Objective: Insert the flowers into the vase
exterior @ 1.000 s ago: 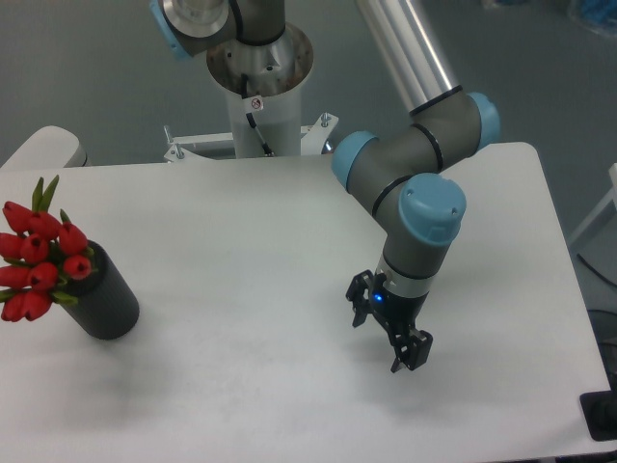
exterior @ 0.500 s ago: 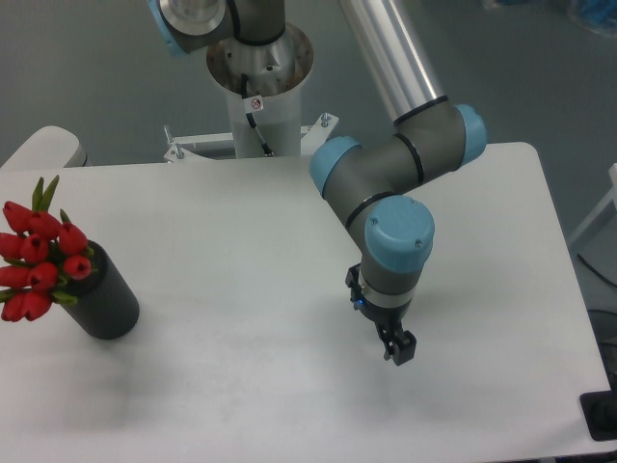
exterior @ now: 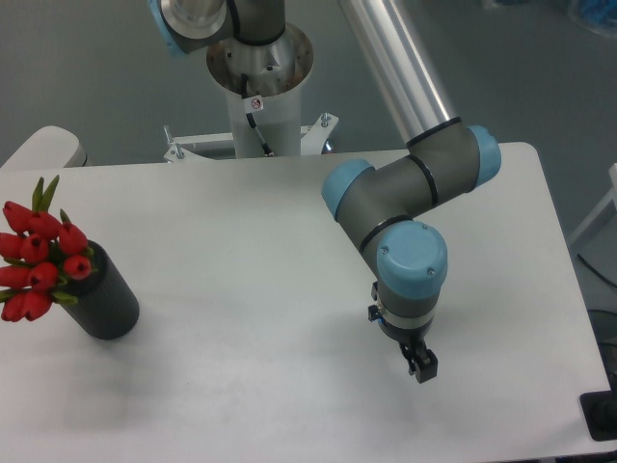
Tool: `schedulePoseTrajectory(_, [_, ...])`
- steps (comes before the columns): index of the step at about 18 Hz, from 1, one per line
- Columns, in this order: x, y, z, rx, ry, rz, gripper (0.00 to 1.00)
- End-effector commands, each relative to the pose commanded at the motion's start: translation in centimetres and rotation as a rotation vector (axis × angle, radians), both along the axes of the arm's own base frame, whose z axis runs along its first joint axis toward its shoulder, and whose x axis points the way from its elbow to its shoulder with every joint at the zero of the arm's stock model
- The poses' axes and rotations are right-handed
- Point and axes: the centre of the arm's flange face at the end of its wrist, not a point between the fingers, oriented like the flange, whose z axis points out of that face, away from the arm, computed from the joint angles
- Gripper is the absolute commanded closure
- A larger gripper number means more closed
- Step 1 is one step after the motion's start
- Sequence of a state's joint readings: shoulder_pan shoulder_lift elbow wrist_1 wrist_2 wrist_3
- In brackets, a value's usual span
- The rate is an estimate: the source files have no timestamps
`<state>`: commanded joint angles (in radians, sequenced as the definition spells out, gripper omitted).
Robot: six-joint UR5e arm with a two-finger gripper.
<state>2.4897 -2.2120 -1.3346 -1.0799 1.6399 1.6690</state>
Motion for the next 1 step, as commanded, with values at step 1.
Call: schedulePoseTrajectory(1, [-0.1,0.03,0.14,0.008,-0.002,0.001,0.0])
